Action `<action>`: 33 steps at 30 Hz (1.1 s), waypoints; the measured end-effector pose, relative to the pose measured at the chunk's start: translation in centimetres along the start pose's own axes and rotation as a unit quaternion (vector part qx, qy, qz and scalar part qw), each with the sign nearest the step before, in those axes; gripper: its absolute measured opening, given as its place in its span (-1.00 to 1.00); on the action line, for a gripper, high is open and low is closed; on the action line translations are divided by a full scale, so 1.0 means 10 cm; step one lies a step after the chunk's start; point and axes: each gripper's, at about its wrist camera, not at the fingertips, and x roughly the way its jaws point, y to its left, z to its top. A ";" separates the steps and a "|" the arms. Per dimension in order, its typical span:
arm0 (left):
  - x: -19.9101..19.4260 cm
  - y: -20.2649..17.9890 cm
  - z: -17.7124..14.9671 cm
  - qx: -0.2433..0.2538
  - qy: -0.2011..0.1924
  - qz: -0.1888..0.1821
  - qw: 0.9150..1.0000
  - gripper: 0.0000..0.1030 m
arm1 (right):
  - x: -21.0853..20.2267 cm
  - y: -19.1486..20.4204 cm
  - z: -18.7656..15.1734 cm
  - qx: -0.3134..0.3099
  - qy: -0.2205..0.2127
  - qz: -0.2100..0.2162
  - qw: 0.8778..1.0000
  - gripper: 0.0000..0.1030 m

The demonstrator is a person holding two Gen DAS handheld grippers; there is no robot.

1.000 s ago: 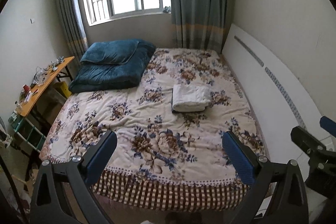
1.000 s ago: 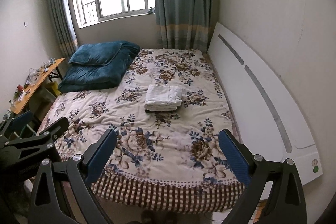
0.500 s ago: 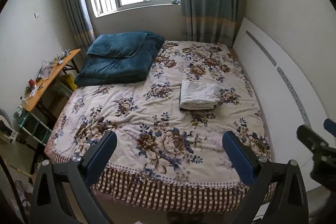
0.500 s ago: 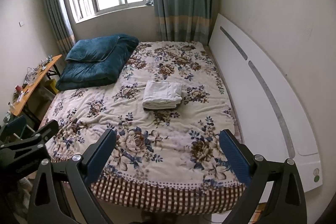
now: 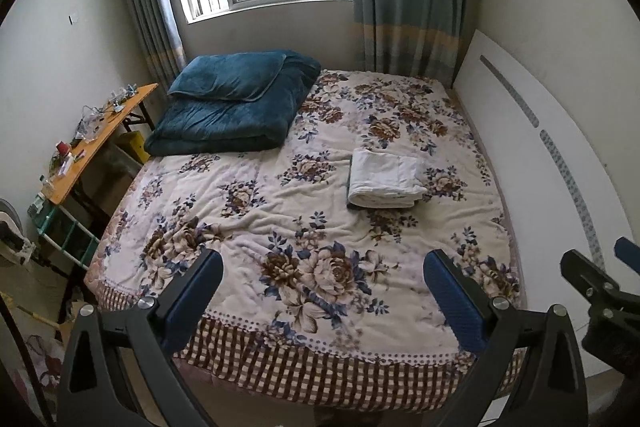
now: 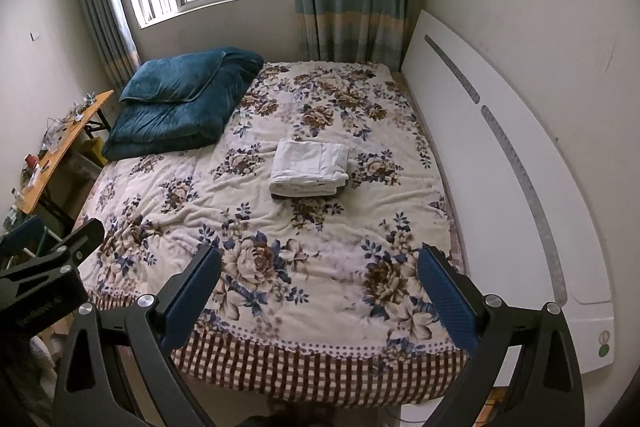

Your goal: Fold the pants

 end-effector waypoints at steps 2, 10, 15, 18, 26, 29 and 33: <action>0.00 0.00 0.00 0.003 0.001 0.003 1.000 0.99 | 0.01 0.01 0.00 -0.003 0.001 -0.001 1.000 0.95; -0.02 0.03 0.00 0.004 -0.001 0.001 1.000 0.99 | 0.03 0.01 -0.05 -0.001 0.004 -0.001 1.000 0.95; -0.01 0.02 -0.01 0.002 -0.002 0.004 1.000 0.99 | 0.03 0.06 -0.11 0.001 0.009 0.004 1.000 0.95; -0.02 0.03 0.03 0.007 -0.003 0.000 1.000 0.99 | 0.01 0.08 -0.14 0.005 0.009 0.007 1.000 0.95; -0.03 0.03 0.06 0.008 -0.004 -0.002 1.000 0.99 | 0.01 0.09 -0.17 0.006 0.010 0.006 1.000 0.95; -0.04 0.01 0.06 0.013 -0.005 -0.004 1.000 0.99 | -0.01 0.09 -0.21 0.008 0.010 0.006 1.000 0.95; -0.04 0.01 0.06 0.010 -0.005 -0.005 1.000 0.99 | -0.01 0.10 -0.22 0.008 0.010 0.006 1.000 0.95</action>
